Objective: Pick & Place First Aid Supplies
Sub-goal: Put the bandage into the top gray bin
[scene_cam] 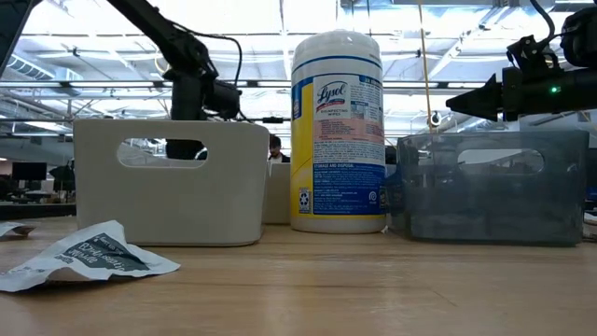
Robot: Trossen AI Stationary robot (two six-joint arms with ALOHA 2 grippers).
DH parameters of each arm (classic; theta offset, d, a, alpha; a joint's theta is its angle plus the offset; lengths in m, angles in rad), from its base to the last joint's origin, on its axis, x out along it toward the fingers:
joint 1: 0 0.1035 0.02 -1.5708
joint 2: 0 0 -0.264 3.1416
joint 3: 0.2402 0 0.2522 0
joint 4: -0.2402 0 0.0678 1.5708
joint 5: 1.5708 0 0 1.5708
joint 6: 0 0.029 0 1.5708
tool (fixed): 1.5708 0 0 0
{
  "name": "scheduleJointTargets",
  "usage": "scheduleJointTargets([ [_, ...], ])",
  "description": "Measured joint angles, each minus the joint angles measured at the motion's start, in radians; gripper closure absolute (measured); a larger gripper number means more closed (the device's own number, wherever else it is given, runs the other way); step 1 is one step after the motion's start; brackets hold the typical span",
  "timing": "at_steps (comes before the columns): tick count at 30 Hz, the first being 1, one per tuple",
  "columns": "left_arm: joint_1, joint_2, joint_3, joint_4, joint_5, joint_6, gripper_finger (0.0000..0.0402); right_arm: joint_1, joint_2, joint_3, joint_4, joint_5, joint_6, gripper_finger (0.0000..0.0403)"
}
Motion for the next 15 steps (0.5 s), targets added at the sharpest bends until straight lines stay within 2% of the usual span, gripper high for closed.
scheduleJointTargets([
  [6,0.002,0.0,-0.096,0.171,-0.001,0.003,0.0165,0.0,0.0,0.0,0.0,0.0,0.0,0.014],
  [15,0.007,0.0,-0.211,0.31,-0.006,0.003,0.0165,0.0,0.0,0.0,0.0,0.0,0.0,0.014],
])
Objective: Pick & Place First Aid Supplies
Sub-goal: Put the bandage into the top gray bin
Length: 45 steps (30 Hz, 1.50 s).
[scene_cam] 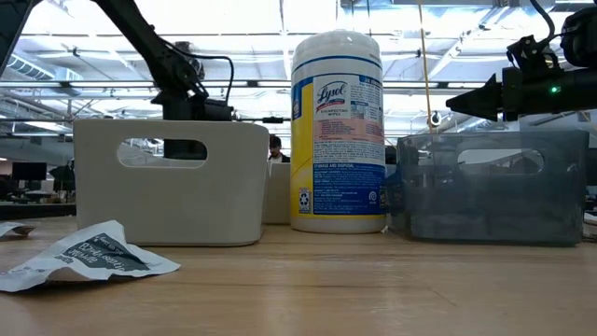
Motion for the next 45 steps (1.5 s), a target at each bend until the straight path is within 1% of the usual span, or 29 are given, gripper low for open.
scheduleJointTargets([
  [5,0.0,0.0,-0.038,0.043,-0.003,0.003,0.0165,0.0,0.0,0.0,0.0,0.0,0.0,0.014],
  [8,0.0,0.0,-0.045,0.048,-0.004,0.009,0.0182,0.0,0.0,0.0,0.0,0.0,0.0,0.014],
  [11,0.0,0.0,-0.046,0.049,-0.004,0.007,0.0227,0.0,0.0,0.0,0.0,0.0,0.0,0.014],
  [14,0.0,0.0,-0.046,0.051,-0.012,-0.016,0.0288,0.0,0.0,0.0,0.0,0.0,0.0,0.014],
  [18,0.006,-0.004,-0.04,0.034,-0.056,-0.064,0.0371,0.0,0.0,0.0,0.0,0.0,0.0,0.014],
  [19,0.012,-0.014,-0.038,0.018,-0.062,-0.068,0.0385,0.0,0.0,0.0,0.0,0.0,0.0,0.014],
  [20,0.015,-0.029,-0.03,0.001,-0.066,-0.069,0.0392,0.0,0.0,0.0,0.0,0.0,0.0,0.014],
  [25,0.014,-0.092,0.022,-0.087,-0.076,-0.046,0.0383,0.0,0.0,0.0,0.0,0.0,0.0,0.014],
  [28,0.015,-0.125,0.069,-0.173,-0.076,-0.005,0.0393,0.0,0.0,0.0,0.0,0.0,0.0,0.014],
  [30,0.015,-0.131,0.106,-0.238,-0.076,0.007,0.0397,0.0,0.0,0.0,0.0,0.0,0.0,0.014],
  [36,0.007,-0.133,0.205,-0.41,-0.074,0.023,0.0389,0.0,0.0,0.0,0.0,0.0,0.0,0.014],
  [39,-0.006,-0.134,0.232,-0.458,-0.073,0.022,0.0397,0.0,0.0,0.0,0.0,0.0,0.0,0.014],
  [42,-0.028,-0.133,0.253,-0.473,-0.071,0.018,0.0394,0.0,0.0,0.0,0.0,0.0,0.0,0.014],
  [45,-0.083,-0.123,0.282,-0.458,-0.072,0.065,0.0396,0.0,0.0,0.0,0.0,0.0,0.0,0.014],
])
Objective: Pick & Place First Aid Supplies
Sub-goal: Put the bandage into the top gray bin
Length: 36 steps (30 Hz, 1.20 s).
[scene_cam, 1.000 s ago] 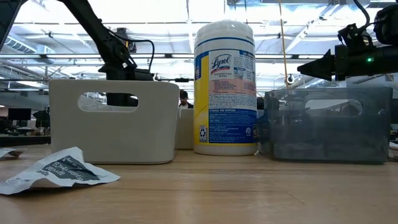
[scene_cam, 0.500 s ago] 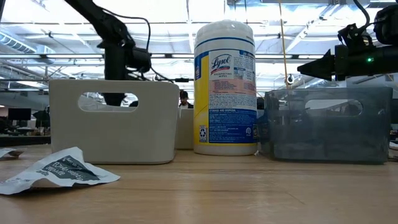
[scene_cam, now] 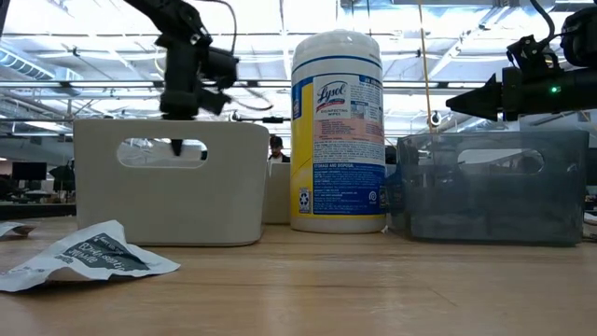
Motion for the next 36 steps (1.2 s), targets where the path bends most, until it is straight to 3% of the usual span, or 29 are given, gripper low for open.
scheduleJointTargets([
  [11,-0.233,0.081,0.122,0.012,0.008,0.098,0.0395,0.0,0.0,0.0,0.0,0.0,0.0,0.014],
  [18,-0.351,0.084,0.125,0.014,0.014,0.113,0.0398,0.0,0.0,0.0,0.0,0.0,0.0,0.014],
  [25,-0.384,0.158,0.17,0.041,0.048,0.112,0.0398,0.0,0.0,0.0,0.0,0.0,0.0,0.014],
  [36,-0.367,0.333,0.401,0.014,0.064,0.105,0.0398,0.0,0.0,0.0,0.0,0.0,0.0,0.014],
])
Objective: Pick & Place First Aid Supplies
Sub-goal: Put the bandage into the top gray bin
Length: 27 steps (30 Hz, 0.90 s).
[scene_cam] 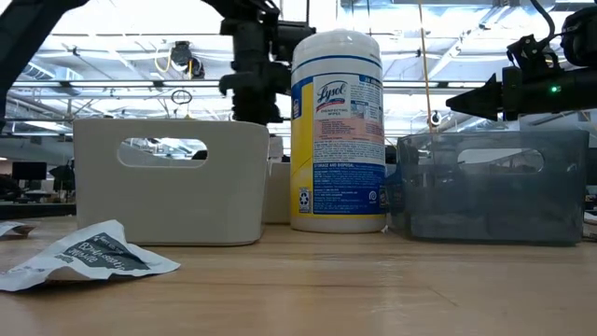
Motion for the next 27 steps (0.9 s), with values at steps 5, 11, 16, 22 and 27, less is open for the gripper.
scheduleJointTargets([
  [5,0.006,0.037,0.107,-0.004,0.024,0.024,0.0396,0.0,0.0,0.0,0.0,0.0,0.0,0.014],
  [11,0.019,0.05,0.098,0.024,0.082,0.023,0.0398,0.0,0.0,0.0,0.0,0.0,0.0,0.014],
  [16,0.017,0.088,0.052,0.073,0.083,0.016,0.0398,0.0,0.0,0.0,0.0,0.0,0.0,0.014],
  [22,0.017,0.123,0.004,0.16,0.083,0.009,0.0398,0.0,0.0,0.0,0.0,0.0,0.0,0.014],
  [27,0.016,0.124,0.003,0.159,0.083,0.016,0.0371,0.0,0.0,0.0,0.0,0.0,0.0,0.014],
])
